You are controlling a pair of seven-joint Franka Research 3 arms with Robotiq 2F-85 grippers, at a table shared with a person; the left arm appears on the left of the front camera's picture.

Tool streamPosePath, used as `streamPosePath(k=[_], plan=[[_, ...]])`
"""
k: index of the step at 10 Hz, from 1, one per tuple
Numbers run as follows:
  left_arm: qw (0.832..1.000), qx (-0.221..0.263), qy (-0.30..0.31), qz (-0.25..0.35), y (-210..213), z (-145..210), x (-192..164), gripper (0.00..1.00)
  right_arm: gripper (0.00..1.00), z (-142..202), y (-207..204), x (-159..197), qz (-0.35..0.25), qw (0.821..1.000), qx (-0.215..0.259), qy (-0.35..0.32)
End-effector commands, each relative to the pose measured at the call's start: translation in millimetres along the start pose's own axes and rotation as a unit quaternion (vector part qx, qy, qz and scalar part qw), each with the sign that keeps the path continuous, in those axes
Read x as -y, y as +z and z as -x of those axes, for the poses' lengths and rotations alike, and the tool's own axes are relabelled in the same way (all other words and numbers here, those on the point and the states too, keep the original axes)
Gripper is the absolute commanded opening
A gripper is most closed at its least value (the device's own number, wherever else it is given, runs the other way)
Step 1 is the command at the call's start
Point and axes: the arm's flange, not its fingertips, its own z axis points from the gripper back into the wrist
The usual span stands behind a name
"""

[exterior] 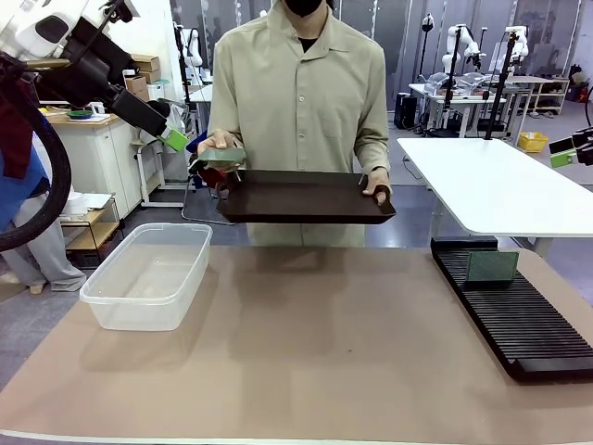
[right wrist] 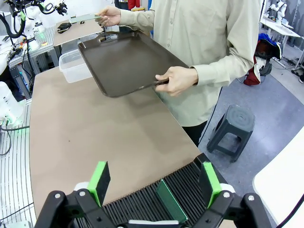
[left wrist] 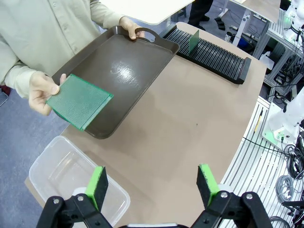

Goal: Sort PCBs into racks and boxes based on the side picked up.
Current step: Pick up the Blank PCB handed by the Human.

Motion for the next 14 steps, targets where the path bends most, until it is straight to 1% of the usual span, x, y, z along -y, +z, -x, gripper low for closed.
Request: streamPosePath(k=[1,5,6,7,8,9,10,12,14], plan=[[1.0,0.002,0.0,0.005,-0.3,1.1,-0.9,1.0,1.0,0.1,-0.4,0.7,0.004,1.0,-0.001,-0.001],[1.0,0.0,0.0,0.0,0.0,0.0,0.0,1.0,1.0,0.1,-0.4,0.7,0.004,1.0,-0.001,-0.001],[0.999,0.0,0.038,0.033,0.5,-2.5,-10.2,1.0,1.0,0.1,-0.4,0.7,0.004,1.0,-0.001,-0.001],[0.992,0.008,0.102,0.077,2.8,-4.5,-22.2,1.0,1.0,0.1,-0.4,0.7,0.004,1.0,-0.001,-0.001],[0.982,0.003,0.157,0.103,3.9,-3.9,-29.4,1.0,1.0,0.1,-0.4,0.7,0.004,1.0,-0.001,-0.001],[0.974,-0.003,0.198,0.106,4.6,-3.6,-36.4,1.0,1.0,0.1,-0.4,0.7,0.004,1.0,-0.001,-0.001],[0.963,0.003,0.235,0.133,3.8,-2.0,-48.0,1.0,1.0,0.1,-0.4,0.7,0.004,1.0,-0.001,-0.001],[0.933,-0.034,0.312,0.178,-10.4,7.4,-81.6,1.0,1.0,0.1,-0.4,0.7,0.004,1.0,-0.001,-0.001],[0.914,-0.048,0.347,0.206,-34.3,16.2,-105.2,1.0,1.0,0.1,-0.4,0.7,0.004,1.0,-0.001,-0.001]])
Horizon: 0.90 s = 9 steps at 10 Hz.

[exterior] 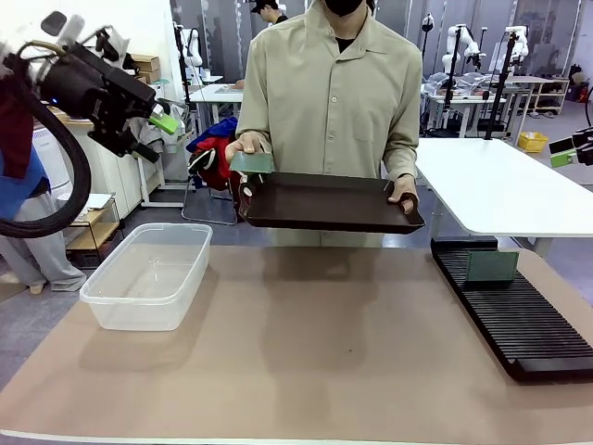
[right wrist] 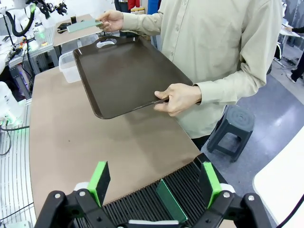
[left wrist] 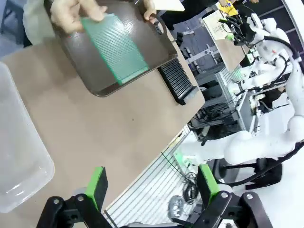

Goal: Sort PCBs into racks and boxes based on the side picked up.
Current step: Pick up the Blank PCB handed by the Human.

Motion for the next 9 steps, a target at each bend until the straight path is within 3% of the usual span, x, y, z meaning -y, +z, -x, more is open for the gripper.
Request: streamPosePath(k=[1,2,5,7,9], plan=[[1.0,-0.014,0.005,0.004,-8.6,-13.6,-4.9,1.0,1.0,0.0,-0.6,0.4,0.004,1.0,-0.001,-0.001],[1.0,0.0,0.0,0.0,0.0,0.0,0.0,1.0,1.0,0.0,-0.6,0.4,0.004,1.0,-0.001,-0.001],[1.0,-0.009,0.015,-0.008,-7.6,-8.0,-9.2,1.0,1.0,0.0,-0.6,0.4,0.004,1.0,-0.001,-0.001],[0.992,0.032,0.118,0.043,-16.6,-34.2,-24.2,1.0,1.0,0.0,-0.6,0.4,0.004,1.0,-0.001,-0.001],[0.983,0.063,0.153,0.084,-25.0,-54.9,-53.2,1.0,1.0,0.0,-0.6,0.4,0.004,1.0,-0.001,-0.001]])
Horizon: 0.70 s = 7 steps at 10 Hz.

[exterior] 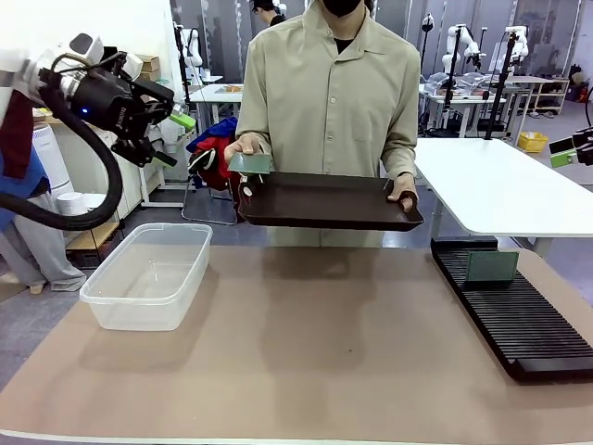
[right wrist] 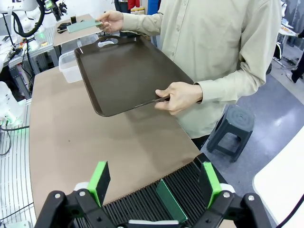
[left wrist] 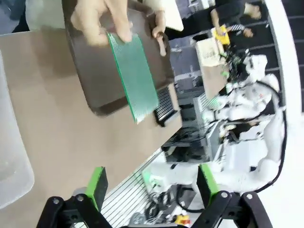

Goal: Sort PCBs into racks and boxes based on the side picked up.
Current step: Pick up the Blank PCB handed by the Human.

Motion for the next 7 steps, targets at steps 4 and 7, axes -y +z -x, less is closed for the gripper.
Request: streamPosePath(k=[4,7], plan=[[0.996,-0.012,0.047,0.074,-29.0,-56.7,-30.2,1.0,1.0,0.0,-0.8,0.3,0.003,1.0,-0.001,-0.001],[0.993,-0.053,0.004,0.108,-51.7,-73.5,-42.8,1.0,1.0,0.0,-0.8,0.3,0.003,1.0,-0.001,-0.001]])
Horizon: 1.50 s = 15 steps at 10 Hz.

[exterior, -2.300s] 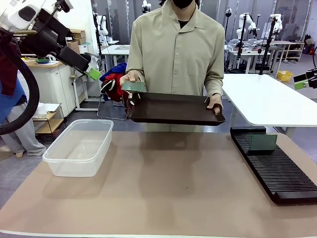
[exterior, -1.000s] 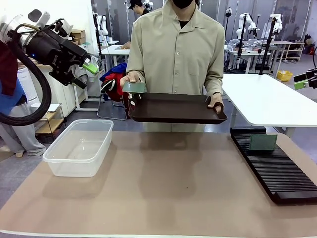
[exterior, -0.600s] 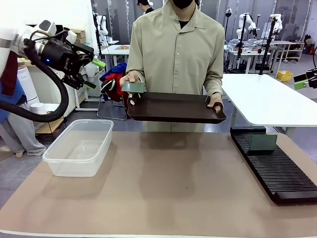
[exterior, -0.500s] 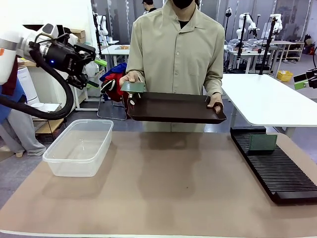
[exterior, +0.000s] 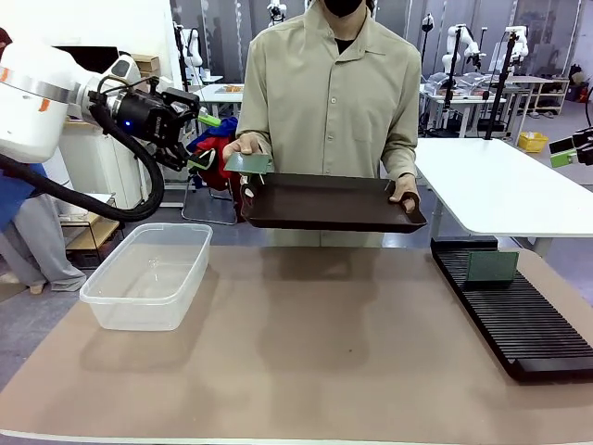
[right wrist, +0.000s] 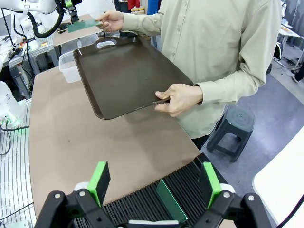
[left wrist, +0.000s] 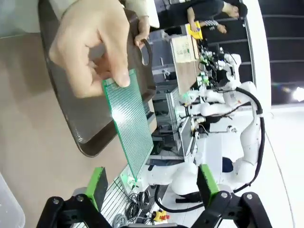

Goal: Sort PCBs into racks and boxes based on the side picked up.
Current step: Pick up the Blank PCB handed by the Human.

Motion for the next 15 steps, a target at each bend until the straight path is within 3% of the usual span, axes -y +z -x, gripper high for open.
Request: streamPosePath(k=[1,4,10,11,12,13,15], plan=[[0.999,-0.024,-0.008,0.042,-8.9,-14.1,-6.5,1.0,1.0,0.0,-1.0,0.2,0.003,1.0,-0.001,-0.001],[0.994,-0.034,0.006,0.104,-18.1,-29.0,-21.3,1.0,1.0,0.0,-1.0,0.2,0.003,1.0,-0.001,-0.001],[0.994,-0.048,0.012,0.101,-33.0,-44.7,-35.3,1.0,1.0,0.0,-1.0,0.2,0.003,1.0,-0.001,-0.001],[0.994,-0.059,0.0,0.087,-36.7,-46.0,-37.1,0.61,1.0,0.0,-1.0,0.2,0.003,1.0,-0.001,-0.001],[0.994,-0.06,0.003,0.091,-37.1,-44.5,-37.0,0.4,1.0,0.0,-1.0,0.2,0.003,1.0,-0.001,-0.001],[0.994,-0.058,0.008,0.093,-34.9,-44.8,-38.0,0.01,1.0,0.0,-1.0,0.2,0.003,1.0,-0.001,-0.001],[0.994,-0.055,0.012,0.096,-34.1,-42.2,-40.9,0.0,1.0,0.0,-1.0,0.2,0.003,1.0,-0.001,-0.001]])
